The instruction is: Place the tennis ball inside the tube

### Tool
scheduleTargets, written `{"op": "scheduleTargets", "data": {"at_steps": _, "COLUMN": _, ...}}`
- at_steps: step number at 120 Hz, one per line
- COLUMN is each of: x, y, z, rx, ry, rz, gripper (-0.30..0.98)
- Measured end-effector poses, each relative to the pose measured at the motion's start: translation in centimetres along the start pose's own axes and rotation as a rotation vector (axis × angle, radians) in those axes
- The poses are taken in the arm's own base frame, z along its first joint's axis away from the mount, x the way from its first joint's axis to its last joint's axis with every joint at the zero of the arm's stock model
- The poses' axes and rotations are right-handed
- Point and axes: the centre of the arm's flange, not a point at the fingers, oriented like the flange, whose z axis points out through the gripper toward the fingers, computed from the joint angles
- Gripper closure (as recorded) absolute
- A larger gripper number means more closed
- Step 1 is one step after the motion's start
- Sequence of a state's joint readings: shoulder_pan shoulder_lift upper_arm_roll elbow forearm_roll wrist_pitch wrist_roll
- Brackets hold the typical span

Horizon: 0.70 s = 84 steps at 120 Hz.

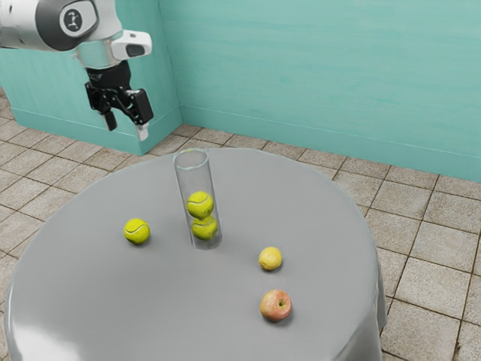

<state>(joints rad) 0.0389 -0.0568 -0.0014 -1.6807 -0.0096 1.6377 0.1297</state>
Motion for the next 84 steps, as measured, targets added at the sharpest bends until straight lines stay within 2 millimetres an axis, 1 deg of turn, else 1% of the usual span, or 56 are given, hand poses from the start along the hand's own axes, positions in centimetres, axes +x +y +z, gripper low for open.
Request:
{"op": "scheduleTargets", "data": {"at_steps": 8, "x": 0.0, "y": 0.3, "z": 0.0, "rx": 0.001, "ry": 0.000, "rz": 0.012, "gripper": 0.00}}
{"op": "scheduleTargets", "data": {"at_steps": 14, "x": -0.8, "y": 0.4, "z": 0.2, "rx": 0.001, "ry": -0.004, "rz": 0.016, "gripper": 0.00}}
{"op": "scheduleTargets", "data": {"at_steps": 20, "x": -2.4, "y": 0.4, "z": 0.7, "rx": 0.000, "ry": -0.010, "rz": 0.016, "gripper": 0.00}}
{"op": "scheduleTargets", "data": {"at_steps": 28, "x": -5.6, "y": 0.3, "z": 2.3, "rx": -0.002, "ry": -0.025, "rz": 0.011, "gripper": 0.00}}
{"op": "scheduleTargets", "data": {"at_steps": 32, "x": -6.8, "y": 0.1, "z": 3.6, "rx": -0.005, "ry": -0.036, "rz": 0.006, "gripper": 0.00}}
{"op": "scheduleTargets", "data": {"at_steps": 39, "x": -8.3, "y": -1.1, "z": 6.8, "rx": -0.016, "ry": -0.067, "rz": -0.018, "gripper": 0.00}}
{"op": "scheduleTargets", "data": {"at_steps": 44, "x": -8.8, "y": -1.7, "z": 9.0, "rx": -0.016, "ry": -0.082, "rz": -0.027, "gripper": 0.00}}
{"op": "scheduleTargets", "data": {"at_steps": 53, "x": -9.5, "y": -3.4, "z": 12.7, "rx": -0.021, "ry": -0.094, "rz": -0.056, "gripper": 0.00}}
{"op": "scheduleTargets", "data": {"at_steps": 60, "x": -9.2, "y": -4.8, "z": 15.3, "rx": -0.024, "ry": -0.100, "rz": -0.080, "gripper": 0.00}}
{"op": "scheduleTargets", "data": {"at_steps": 68, "x": -8.4, "y": -6.1, "z": 17.6, "rx": -0.020, "ry": -0.092, "rz": -0.098, "gripper": 0.00}}
{"op": "scheduleTargets", "data": {"at_steps": 78, "x": -7.3, "y": -8.3, "z": 21.5, "rx": -0.013, "ry": -0.096, "rz": -0.132, "gripper": 0.00}}
{"op": "scheduleTargets", "data": {"at_steps": 84, "x": -6.7, "y": -9.2, "z": 23.3, "rx": -0.004, "ry": -0.088, "rz": -0.142, "gripper": 0.00}}
